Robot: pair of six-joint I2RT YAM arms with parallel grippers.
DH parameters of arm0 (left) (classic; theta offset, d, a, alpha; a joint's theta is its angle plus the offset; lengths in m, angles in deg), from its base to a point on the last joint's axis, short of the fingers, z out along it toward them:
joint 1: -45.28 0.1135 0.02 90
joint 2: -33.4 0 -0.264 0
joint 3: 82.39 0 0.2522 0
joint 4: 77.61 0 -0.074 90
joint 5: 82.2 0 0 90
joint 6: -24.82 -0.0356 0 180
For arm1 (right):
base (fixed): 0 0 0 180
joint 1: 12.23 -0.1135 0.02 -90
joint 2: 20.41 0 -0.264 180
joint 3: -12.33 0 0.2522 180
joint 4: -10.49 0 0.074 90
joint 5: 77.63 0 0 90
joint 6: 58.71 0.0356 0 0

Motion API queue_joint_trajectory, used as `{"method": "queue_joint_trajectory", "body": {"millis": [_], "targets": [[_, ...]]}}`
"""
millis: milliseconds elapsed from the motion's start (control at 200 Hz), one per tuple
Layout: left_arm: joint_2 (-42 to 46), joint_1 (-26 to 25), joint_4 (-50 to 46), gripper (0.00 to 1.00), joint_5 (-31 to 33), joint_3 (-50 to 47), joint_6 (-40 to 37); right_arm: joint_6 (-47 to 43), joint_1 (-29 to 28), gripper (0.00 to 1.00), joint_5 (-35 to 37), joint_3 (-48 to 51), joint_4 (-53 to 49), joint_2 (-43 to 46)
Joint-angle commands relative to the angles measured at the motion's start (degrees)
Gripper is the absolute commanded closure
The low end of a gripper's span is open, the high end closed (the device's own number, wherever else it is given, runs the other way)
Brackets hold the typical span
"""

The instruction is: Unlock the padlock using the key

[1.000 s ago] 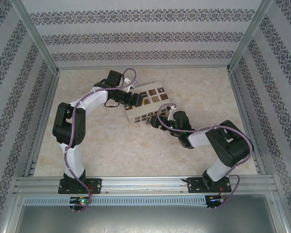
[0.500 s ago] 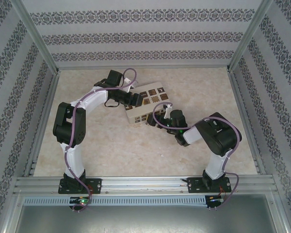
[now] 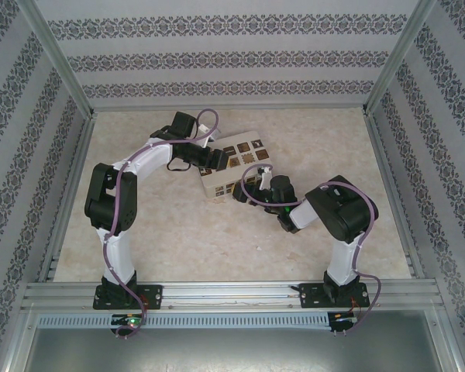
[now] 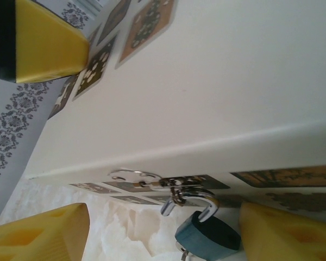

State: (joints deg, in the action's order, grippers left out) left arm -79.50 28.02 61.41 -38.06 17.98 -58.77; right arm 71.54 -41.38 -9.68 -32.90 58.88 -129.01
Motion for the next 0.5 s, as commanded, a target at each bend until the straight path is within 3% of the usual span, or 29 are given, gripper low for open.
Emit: {"method": "queue_joint_trajectory", "body": {"millis": [0, 495], "targets": [[-1.9, -0.4, -4.2, 0.28, 1.5, 0.3, -0.8, -1.7, -0.4, 0.28, -2.2, -1.1, 4.0, -1.3], [-1.9, -0.5, -4.5, 0.29, 1.4, 0.4, -0.8, -1.8, -0.4, 0.38, -4.3, -2.4, 4.9, -2.5]]}}
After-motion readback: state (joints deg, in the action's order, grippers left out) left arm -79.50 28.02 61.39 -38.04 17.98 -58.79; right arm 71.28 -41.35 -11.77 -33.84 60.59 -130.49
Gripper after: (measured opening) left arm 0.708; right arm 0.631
